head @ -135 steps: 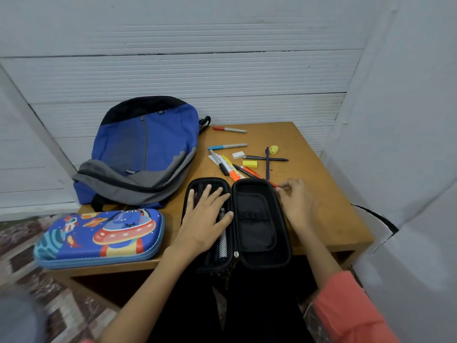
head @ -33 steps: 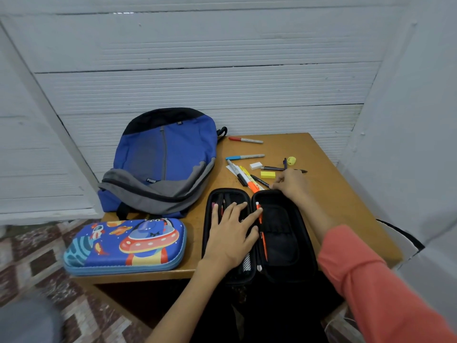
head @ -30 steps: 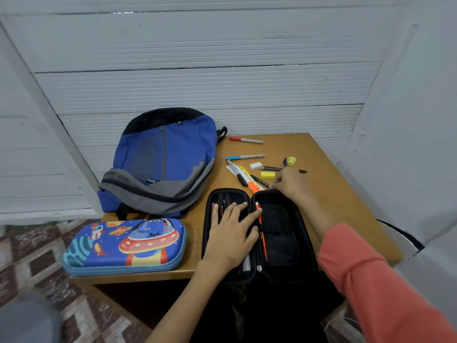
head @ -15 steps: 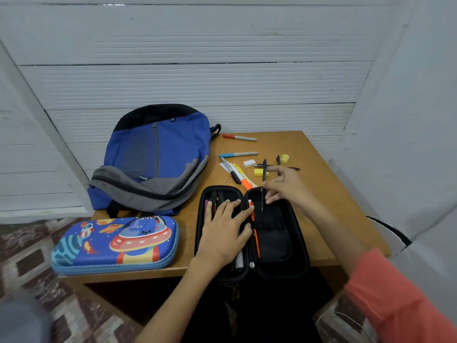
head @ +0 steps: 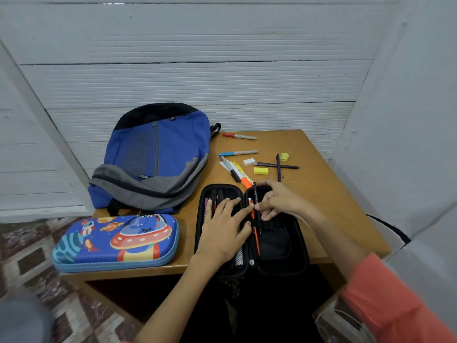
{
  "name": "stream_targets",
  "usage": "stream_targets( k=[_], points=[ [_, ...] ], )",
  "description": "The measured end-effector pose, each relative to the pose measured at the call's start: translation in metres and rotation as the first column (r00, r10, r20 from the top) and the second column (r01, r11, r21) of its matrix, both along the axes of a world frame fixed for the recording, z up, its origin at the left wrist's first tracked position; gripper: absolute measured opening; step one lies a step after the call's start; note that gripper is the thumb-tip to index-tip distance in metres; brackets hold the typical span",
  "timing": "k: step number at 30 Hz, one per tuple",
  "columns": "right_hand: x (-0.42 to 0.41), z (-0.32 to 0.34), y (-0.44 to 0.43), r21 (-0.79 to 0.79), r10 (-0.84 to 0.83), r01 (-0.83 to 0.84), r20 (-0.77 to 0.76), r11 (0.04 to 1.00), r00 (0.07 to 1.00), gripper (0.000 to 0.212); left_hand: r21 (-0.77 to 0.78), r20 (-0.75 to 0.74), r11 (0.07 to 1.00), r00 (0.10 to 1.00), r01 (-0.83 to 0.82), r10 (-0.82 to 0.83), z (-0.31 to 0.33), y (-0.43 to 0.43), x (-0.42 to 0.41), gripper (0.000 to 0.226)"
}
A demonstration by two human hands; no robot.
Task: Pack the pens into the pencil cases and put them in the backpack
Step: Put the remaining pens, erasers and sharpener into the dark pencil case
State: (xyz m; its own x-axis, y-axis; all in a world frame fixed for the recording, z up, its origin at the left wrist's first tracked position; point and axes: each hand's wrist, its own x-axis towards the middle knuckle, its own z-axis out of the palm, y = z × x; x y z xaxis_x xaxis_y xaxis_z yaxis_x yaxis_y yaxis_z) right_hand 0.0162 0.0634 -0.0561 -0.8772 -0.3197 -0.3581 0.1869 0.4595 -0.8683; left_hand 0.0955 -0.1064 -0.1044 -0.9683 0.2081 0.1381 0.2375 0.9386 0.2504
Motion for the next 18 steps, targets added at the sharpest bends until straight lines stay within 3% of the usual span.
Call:
stream_targets(
  k=[5, 10, 14, 18],
  points=[
    [0.003, -0.001, -0.006, 0.127, 0.023, -0.013, -0.073, 0.992, 0.997, 0.084, 0.000, 0.001, 1.000, 1.000, 0.000, 0.000, 0.002, 0.000, 0.001, 0.075],
    [0.006, -0.005, -0.015, 0.545, 0.210, -0.018, -0.293, 0.838, 0.933, 0.077, 0.006, -0.002, 1.000, 1.000, 0.008, -0.008, 0.000, 0.000, 0.001, 0.074],
    [0.014, -0.003, -0.010, 0.573, 0.276, -0.074, -0.272, 0.816, 0.922, 0.054, -0.005, -0.002, 1.000, 1.000, 0.003, -0.003, 0.001, 0.000, 0.001, 0.076],
    [0.014, -0.005, -0.004, 0.456, 0.227, -0.061, -0.319, 0.888, 0.920, 0.023, -0.005, -0.003, 1.000, 1.000, 0.005, -0.005, 0.000, 0.001, 0.001, 0.072]
  ],
)
